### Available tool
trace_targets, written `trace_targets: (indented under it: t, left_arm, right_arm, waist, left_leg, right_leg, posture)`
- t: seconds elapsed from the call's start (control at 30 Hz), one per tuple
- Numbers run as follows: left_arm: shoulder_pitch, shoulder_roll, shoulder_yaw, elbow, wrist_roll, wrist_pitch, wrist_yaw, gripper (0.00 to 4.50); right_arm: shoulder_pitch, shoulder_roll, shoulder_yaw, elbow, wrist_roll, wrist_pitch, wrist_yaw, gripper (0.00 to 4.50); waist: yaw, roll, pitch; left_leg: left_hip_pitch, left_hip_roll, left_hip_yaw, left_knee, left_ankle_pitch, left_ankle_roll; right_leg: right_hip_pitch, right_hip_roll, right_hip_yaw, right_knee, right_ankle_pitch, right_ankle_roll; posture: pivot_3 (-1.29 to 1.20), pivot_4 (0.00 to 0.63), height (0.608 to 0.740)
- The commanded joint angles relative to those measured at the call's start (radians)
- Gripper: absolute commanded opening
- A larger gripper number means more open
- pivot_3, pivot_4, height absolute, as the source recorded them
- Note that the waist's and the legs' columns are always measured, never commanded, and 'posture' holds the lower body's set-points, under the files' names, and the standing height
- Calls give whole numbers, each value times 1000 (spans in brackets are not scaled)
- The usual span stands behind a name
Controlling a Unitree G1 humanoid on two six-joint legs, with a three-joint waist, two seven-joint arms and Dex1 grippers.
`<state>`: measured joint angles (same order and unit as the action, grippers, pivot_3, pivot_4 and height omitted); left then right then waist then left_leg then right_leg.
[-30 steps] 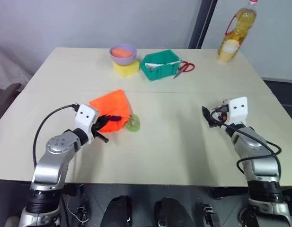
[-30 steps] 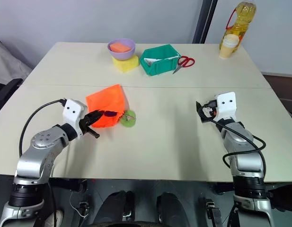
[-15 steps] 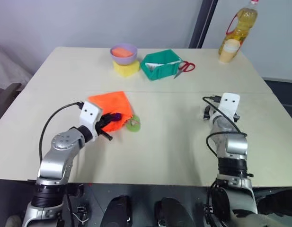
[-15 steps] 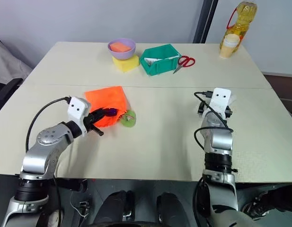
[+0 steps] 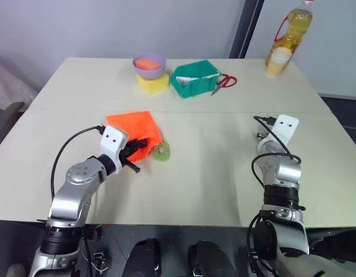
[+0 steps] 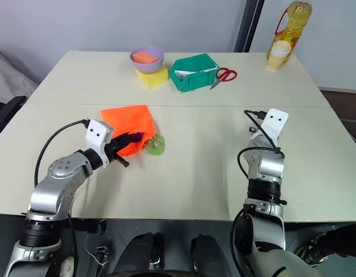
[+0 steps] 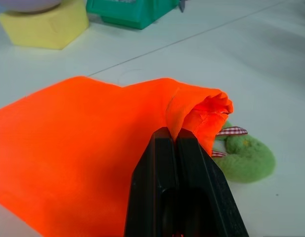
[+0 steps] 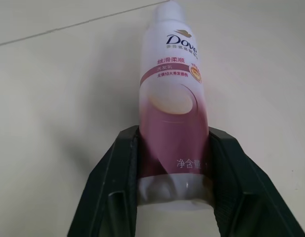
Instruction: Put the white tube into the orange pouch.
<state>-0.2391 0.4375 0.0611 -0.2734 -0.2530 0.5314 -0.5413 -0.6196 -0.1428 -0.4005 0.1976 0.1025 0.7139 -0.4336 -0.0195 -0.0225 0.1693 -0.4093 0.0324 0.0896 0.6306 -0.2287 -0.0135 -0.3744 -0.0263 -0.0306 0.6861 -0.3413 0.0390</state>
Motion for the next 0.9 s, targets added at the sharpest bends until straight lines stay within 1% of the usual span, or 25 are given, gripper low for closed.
trace_targets:
  t: [0.03,0.1,0.17,0.2,0.27,0.33,0.47,0.57,0.7,0.8,0.9]
  left_arm:
    - [-10,7,17,-24,-15,-15,1,0]
    - [-19,2,21,-14,-21,-17,2,0]
    - [-28,-9,34,-8,-42,-9,2,0]
    - [-29,-11,39,-6,-50,-6,2,0]
    - [-31,-2,57,3,-77,3,-13,0]
    - [-34,9,78,17,-111,19,-29,0]
    - [-44,22,120,43,-187,67,-65,0]
    - [-53,32,145,68,-245,112,-89,0]
    - [-58,52,157,86,-287,149,-114,0]
    - [-65,66,165,98,-305,162,-122,0]
    - [-68,73,164,98,-323,173,-126,0]
  right_arm:
    - [23,-18,33,-92,5,-23,65,1687]
    - [59,-47,91,-148,10,-70,172,1687]
    - [116,-113,199,-224,-7,-144,330,1687]
    - [135,-133,230,-248,-9,-168,379,1687]
    - [234,-230,358,-375,29,-243,626,1687]
    - [334,-304,437,-503,110,-254,831,1687]
    - [426,-366,489,-655,233,-224,1020,1687]
    - [433,-382,530,-701,274,-181,1083,1687]
    - [412,-380,588,-720,274,-144,1109,1687]
    - [379,-373,648,-707,230,-119,1095,1687]
    - [340,-340,697,-665,184,-88,1051,1687]
  waist:
    - [0,0,0]
    - [0,0,0]
    - [0,1,1]
    - [-1,1,1]
    - [-1,1,1]
    - [1,1,1]
    - [2,1,1]
    - [2,1,1]
    - [3,0,1]
    - [3,0,1]
    - [3,0,1]
  left_leg:
    - [0,0,0,0,0,0]
    - [0,0,0,0,-1,2]
    - [0,0,0,0,-2,3]
    - [-1,0,0,0,-2,4]
    - [-1,0,0,0,-2,4]
    - [-1,0,0,-2,-3,4]
    - [0,1,-1,-2,-3,4]
    - [0,1,-1,1,-4,6]
    - [0,1,-1,2,-4,6]
    - [0,1,-1,2,-3,6]
    - [0,1,-1,1,-3,6]
  right_leg:
    - [0,0,0,0,0,0]
    - [0,0,0,0,0,0]
    - [0,0,0,-1,0,0]
    - [0,0,0,-1,0,0]
    - [-1,0,0,-1,0,0]
    - [0,1,0,-2,-1,1]
    - [0,1,0,-3,-1,1]
    - [1,0,0,-3,0,1]
    - [2,0,0,-3,1,1]
    - [2,0,0,-3,1,1]
    - [1,0,0,-3,1,1]
  posture:
    - [0,150,737]
    - [0,150,737]
    - [0,150,737]
    - [0,150,737]
    - [0,150,737]
    - [0,150,737]
    - [0,150,737]
    - [0,150,737]
    - [0,150,737]
    - [0,150,737]
    - [0,150,737]
